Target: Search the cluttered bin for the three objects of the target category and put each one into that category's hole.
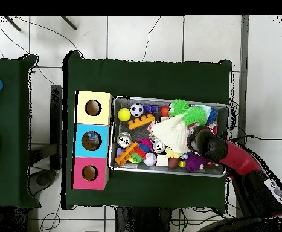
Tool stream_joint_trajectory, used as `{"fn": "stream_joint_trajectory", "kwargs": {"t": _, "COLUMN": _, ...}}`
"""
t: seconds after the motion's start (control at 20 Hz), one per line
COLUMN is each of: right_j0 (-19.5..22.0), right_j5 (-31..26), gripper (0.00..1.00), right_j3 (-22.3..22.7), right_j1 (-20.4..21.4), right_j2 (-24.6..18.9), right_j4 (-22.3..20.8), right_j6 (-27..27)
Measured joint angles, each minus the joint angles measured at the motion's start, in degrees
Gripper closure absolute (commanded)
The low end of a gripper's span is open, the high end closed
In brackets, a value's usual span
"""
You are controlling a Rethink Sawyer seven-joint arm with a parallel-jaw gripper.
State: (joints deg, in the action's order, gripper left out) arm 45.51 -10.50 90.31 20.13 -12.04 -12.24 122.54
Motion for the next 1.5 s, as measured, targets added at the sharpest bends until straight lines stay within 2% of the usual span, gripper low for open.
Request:
{"fn": "stream_joint_trajectory", "kwargs": {"t": 0.1, "right_j0": 0.48, "right_j5": 1.86, "gripper": 1.00, "right_j3": 1.04, "right_j1": -0.29, "right_j2": -0.67, "right_j4": 1.43, "right_j6": 0.22}}
{"fn": "stream_joint_trajectory", "kwargs": {"t": 0.3, "right_j0": 1.54, "right_j5": 9.43, "gripper": 1.00, "right_j3": 5.43, "right_j1": -0.70, "right_j2": -2.05, "right_j4": 5.60, "right_j6": 1.11}}
{"fn": "stream_joint_trajectory", "kwargs": {"t": 0.5, "right_j0": 1.86, "right_j5": 15.60, "gripper": 1.00, "right_j3": 8.58, "right_j1": -1.05, "right_j2": -2.72, "right_j4": 7.70, "right_j6": 2.85}}
{"fn": "stream_joint_trajectory", "kwargs": {"t": 0.95, "right_j0": 2.46, "right_j5": 27.27, "gripper": 1.00, "right_j3": 14.50, "right_j1": -2.16, "right_j2": -4.60, "right_j4": 12.13, "right_j6": 9.59}}
{"fn": "stream_joint_trajectory", "kwargs": {"t": 1.3, "right_j0": 3.32, "right_j5": 28.28, "gripper": 1.00, "right_j3": 17.41, "right_j1": -2.60, "right_j2": -7.92, "right_j4": 16.20, "right_j6": 13.42}}
{"fn": "stream_joint_trajectory", "kwargs": {"t": 1.5, "right_j0": 2.66, "right_j5": 28.00, "gripper": 1.00, "right_j3": 19.88, "right_j1": -2.96, "right_j2": -11.10, "right_j4": 20.85, "right_j6": 16.21}}
